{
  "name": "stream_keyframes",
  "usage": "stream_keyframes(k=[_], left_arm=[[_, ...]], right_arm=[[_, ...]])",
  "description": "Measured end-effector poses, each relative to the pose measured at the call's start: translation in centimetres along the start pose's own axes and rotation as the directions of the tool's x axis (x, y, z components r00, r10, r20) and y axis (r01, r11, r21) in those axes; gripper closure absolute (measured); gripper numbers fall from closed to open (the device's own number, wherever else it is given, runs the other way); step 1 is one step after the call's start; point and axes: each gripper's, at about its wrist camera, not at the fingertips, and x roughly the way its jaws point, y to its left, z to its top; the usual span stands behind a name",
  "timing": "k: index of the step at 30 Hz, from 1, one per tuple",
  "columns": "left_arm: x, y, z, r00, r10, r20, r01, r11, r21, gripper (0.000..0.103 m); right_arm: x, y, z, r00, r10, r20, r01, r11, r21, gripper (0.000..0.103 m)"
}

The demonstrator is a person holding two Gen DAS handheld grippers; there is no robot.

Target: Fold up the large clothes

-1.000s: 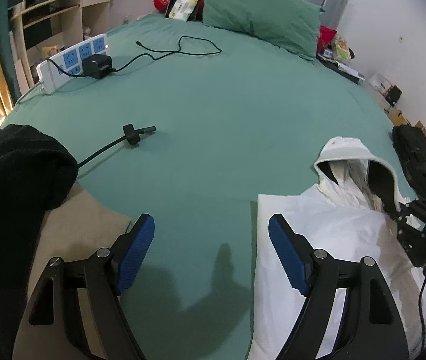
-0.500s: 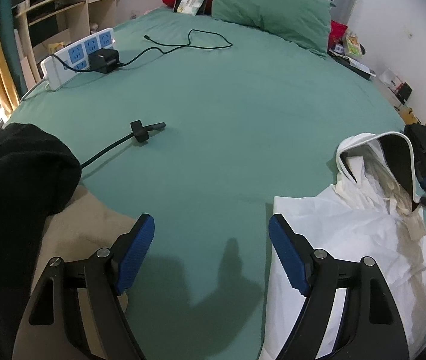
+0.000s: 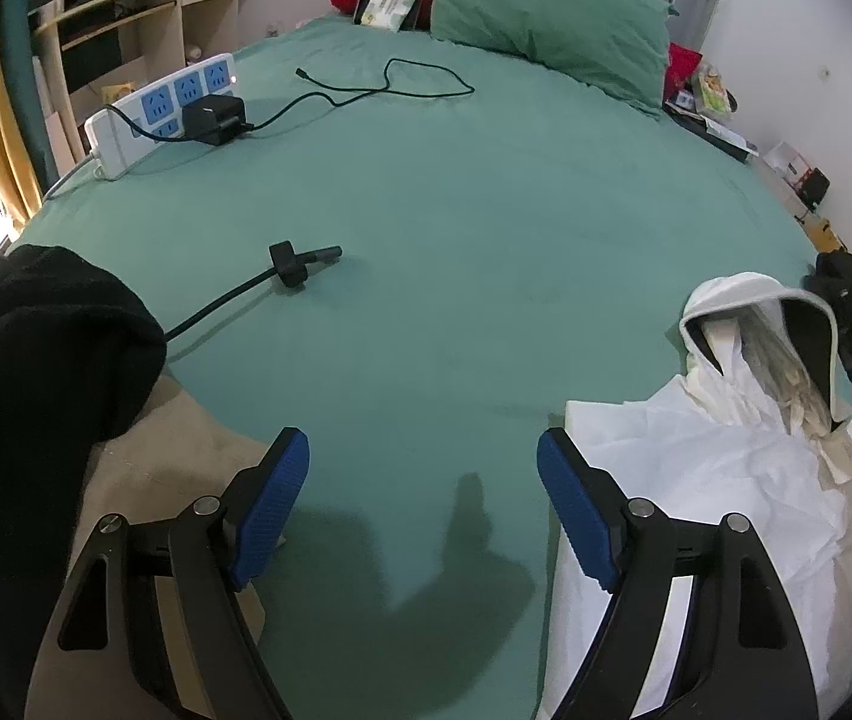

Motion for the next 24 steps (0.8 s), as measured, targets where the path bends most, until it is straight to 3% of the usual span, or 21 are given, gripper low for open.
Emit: stream_keyframes(k=[4,7,9,11,12,15,17,19,21,22,23,24], left_arm=[[0.3,0.0,-0.2,1.000,0.000,-0.010,0.000,1.000,0.003,0.021],[0.3,-0.2,-0.3,1.000,-0.004,-0.012,0.004,1.000,0.009,0.021],[0.2,-0.2,-0.3,1.000,-0.004,-0.009,0.004,1.000,0.010,0.021],[0.2,-0.2,-0.2,1.000,-0.009,-0.009,0.009,1.000,0.008,0.021],[0.1,-0.2,-0.2,1.000,-0.009,-0.008,0.009,1.000,0.008,0.021],[0.1,-0.2,-0.1,1.000,-0.012,-0.008,0.013,1.000,0.007,0.021],[0.0,-0.3,-0.2,1.000,-0.019,-0.009,0.019,1.000,0.010,0.021],[-0.1,-0.5,-0.2,1.000,-0.020,-0.007,0.020,1.000,0.016,0.021],[-0.4,-0.8,-0.3,1.000,-0.027,-0.004,0.027,0.999,0.020,0.021],[-0.5,-0.9,-0.3,1.000,-0.029,-0.001,0.029,0.999,0.023,0.021],[-0.7,-1.1,-0.4,1.000,-0.031,0.003,0.031,0.999,0.026,0.021],[-0.9,-1.3,-0.4,0.999,-0.033,0.006,0.033,0.999,0.030,0.021]], right_arm=[[3.6,2.2,-0.3,0.985,0.102,-0.141,-0.120,0.986,-0.119,0.002],[5.9,3.3,-1.1,0.966,0.070,-0.248,-0.122,0.972,-0.201,0.002],[7.5,4.0,-2.0,0.931,0.074,-0.358,-0.162,0.961,-0.222,0.002],[8.4,5.1,-2.9,0.913,0.002,-0.409,-0.141,0.940,-0.310,0.004],[8.4,5.5,-3.5,0.913,-0.030,-0.408,-0.129,0.925,-0.357,0.007],[8.1,8.0,-4.2,0.911,-0.117,-0.396,-0.099,0.869,-0.485,0.033],[7.4,9.8,-4.6,0.918,-0.164,-0.362,-0.075,0.822,-0.564,0.058],[6.9,12.2,-5.4,0.923,-0.241,-0.299,-0.021,0.746,-0.666,0.067],[6.8,14.5,-6.7,0.912,-0.365,-0.186,0.090,0.621,-0.779,0.068],[6.8,15.8,-7.6,0.891,-0.450,-0.069,0.193,0.511,-0.838,0.069],[7.1,16.9,-8.7,0.855,-0.516,0.048,0.287,0.394,-0.873,0.069],[7.2,17.4,-9.5,0.827,-0.550,0.118,0.339,0.320,-0.885,0.070]])
